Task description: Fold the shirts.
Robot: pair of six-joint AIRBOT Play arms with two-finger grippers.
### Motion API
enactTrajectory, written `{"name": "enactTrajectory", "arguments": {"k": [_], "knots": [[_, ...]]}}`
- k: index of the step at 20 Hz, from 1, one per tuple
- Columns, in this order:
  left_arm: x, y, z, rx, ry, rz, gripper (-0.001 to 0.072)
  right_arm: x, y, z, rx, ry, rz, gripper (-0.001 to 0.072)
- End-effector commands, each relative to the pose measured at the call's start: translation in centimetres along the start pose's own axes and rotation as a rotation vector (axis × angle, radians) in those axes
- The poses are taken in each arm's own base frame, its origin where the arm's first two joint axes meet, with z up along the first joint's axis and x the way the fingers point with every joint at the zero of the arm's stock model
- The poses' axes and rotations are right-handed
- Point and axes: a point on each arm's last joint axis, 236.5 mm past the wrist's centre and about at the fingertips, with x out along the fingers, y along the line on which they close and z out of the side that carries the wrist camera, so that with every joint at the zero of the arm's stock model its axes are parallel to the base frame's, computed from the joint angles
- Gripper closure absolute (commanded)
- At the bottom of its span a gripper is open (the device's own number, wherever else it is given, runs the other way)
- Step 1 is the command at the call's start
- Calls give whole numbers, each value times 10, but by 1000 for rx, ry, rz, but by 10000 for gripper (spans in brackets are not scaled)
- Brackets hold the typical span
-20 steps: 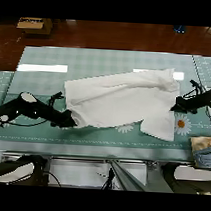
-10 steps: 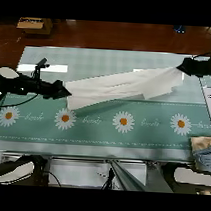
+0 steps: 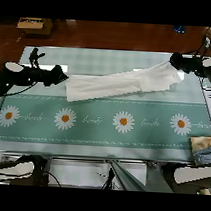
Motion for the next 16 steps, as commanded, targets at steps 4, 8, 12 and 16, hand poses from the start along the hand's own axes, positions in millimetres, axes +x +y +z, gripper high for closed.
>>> {"name": "enactTrajectory", "arguments": {"k": [4, 8, 12, 16], "knots": [[38, 17, -3, -24, 50, 26, 687, 24, -20, -26, 28, 64, -35, 669], [44, 36, -31, -47, 180, 40, 687, 21, -29, -35, -24, 108, -60, 669], [32, 41, -50, -52, 281, 33, 662, 20, -32, -44, -56, 151, -71, 668], [18, 49, -59, -56, 337, 45, 663, 19, -32, -45, -56, 157, -71, 667]]}}
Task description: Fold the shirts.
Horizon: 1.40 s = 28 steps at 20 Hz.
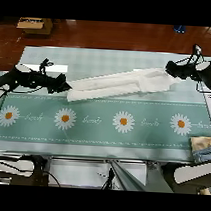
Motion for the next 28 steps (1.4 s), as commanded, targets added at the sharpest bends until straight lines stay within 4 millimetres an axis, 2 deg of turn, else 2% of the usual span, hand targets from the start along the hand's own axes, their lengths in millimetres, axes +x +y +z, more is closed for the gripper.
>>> {"name": "enactTrajectory", "arguments": {"k": [1, 3, 4, 5, 6, 7, 8, 10, 11, 12, 14, 15, 19, 21, 26, 27, 28], "knots": [[-9, 9, -13, -9, 61, 16, 663, 0, -2, -4, -12, 16, -6, 668], [-12, 8, -14, -9, 63, 13, 633, 0, -2, -4, -12, 18, -6, 667], [-13, 7, -16, -9, 72, 9, 498, 0, -2, -4, -12, 16, -6, 603], [-13, 6, -19, -8, 87, 4, 308, -2, 0, -1, -18, 8, -5, 480], [-15, 4, -24, -7, 107, -2, 243, -8, -1, 6, -36, -15, -12, 363], [-16, 2, -29, -3, 127, -9, 242, -17, -6, 16, -59, -40, -32, 317], [-19, 0, -32, 0, 138, -13, 242, -28, -16, 25, -94, -61, -65, 316], [-24, -4, -32, 33, 133, -20, 243, -54, -50, 39, -160, -78, -178, 297], [-26, -6, -31, 38, 127, -21, 244, -63, -68, 39, -172, -57, -228, 182], [-27, -8, -31, 41, 123, -22, 244, -68, -84, 33, -172, -13, -261, 104], [-28, -8, -31, 42, 124, -23, 245, -70, -103, 17, -120, 64, -252, 101], [-28, -8, -32, 42, 124, -23, 248, -67, -103, 9, -86, 90, -215, 101], [-28, -8, -32, 44, 124, -23, 256, -36, -81, -21, 103, 175, -3, 100], [-28, -8, -32, 54, 125, -23, 257, -18, -63, -35, 163, 215, 92, 100], [-27, -8, -32, 64, 124, -24, 256, 10, -10, -55, 137, 257, 217, 105], [-27, -8, -32, 64, 124, -24, 256, 13, -1, -58, 113, 261, 222, 125], [-27, -8, -32, 64, 124, -24, 256, 16, 9, -62, 80, 263, 230, 221]]}}
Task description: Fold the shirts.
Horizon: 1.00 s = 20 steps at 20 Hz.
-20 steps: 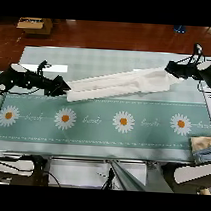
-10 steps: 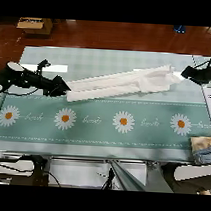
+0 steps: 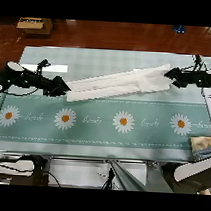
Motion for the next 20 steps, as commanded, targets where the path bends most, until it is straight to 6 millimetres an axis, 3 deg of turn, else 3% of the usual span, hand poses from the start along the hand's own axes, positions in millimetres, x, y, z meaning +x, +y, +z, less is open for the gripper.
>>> {"name": "enactTrajectory", "arguments": {"k": [1, 2, 3, 4, 5, 6, 7, 10, 13, 16, 20], "knots": [[0, 0, 0, 3, -1, 0, 265, 21, 33, -15, -81, 36, 59, 423], [0, 0, 0, 3, -1, 0, 275, 20, 40, -16, -110, 37, 64, 598], [-1, 0, 0, 3, -1, -1, 406, 16, 47, -16, -137, 36, 72, 667], [-1, -3, 1, -1, -3, -12, 466, 6, 54, -13, -186, 30, 76, 668], [-1, -12, 2, -15, -7, -49, 476, -8, 61, -10, -233, 18, 61, 668], [-2, -23, 4, -26, -15, -96, 610, -23, 67, -8, -282, 9, 41, 668], [-3, -40, 8, -10, -33, -161, 678, -40, 73, -7, -337, 4, 16, 669], [-5, -97, 19, 25, -84, -329, 688, -87, 95, -18, -408, 28, -18, 669], [15, -143, 18, 71, -105, -378, 688, -125, 107, -36, -461, 59, -99, 669], [38, -163, 5, 121, -91, -358, 688, -153, 121, -45, -560, 44, -220, 669], [41, -168, -6, 157, -60, -364, 688, -169, 148, -51, -553, -5, -211, 669]]}}
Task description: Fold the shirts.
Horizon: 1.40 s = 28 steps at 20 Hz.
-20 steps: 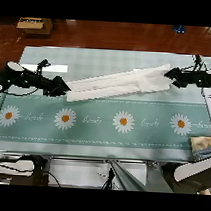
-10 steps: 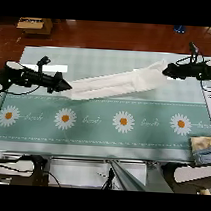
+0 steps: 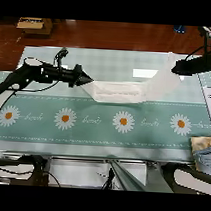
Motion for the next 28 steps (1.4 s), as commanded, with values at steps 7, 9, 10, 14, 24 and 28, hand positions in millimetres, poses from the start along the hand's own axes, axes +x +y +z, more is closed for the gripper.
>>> {"name": "enactTrajectory", "arguments": {"k": [7, 9, 10, 14, 24, 28], "knots": [[-37, 53, -40, 83, 214, 151, 685, -41, 21, -3, 14, -31, -31, 669], [-65, 92, -47, 54, 260, 278, 643, -45, 23, -2, 14, -37, -31, 669], [-79, 108, -45, 19, 257, 327, 622, -46, 24, -3, 14, -37, -28, 669], [-117, 126, -35, -123, 191, 325, 358, -46, 31, -7, 20, -19, 1, 669], [5, -14, -24, 53, 74, 10, 688, -49, 46, 0, 37, -54, 60, 669], [70, -31, -55, -25, 118, -17, 688, -66, 59, 5, 30, -100, 87, 669]]}}
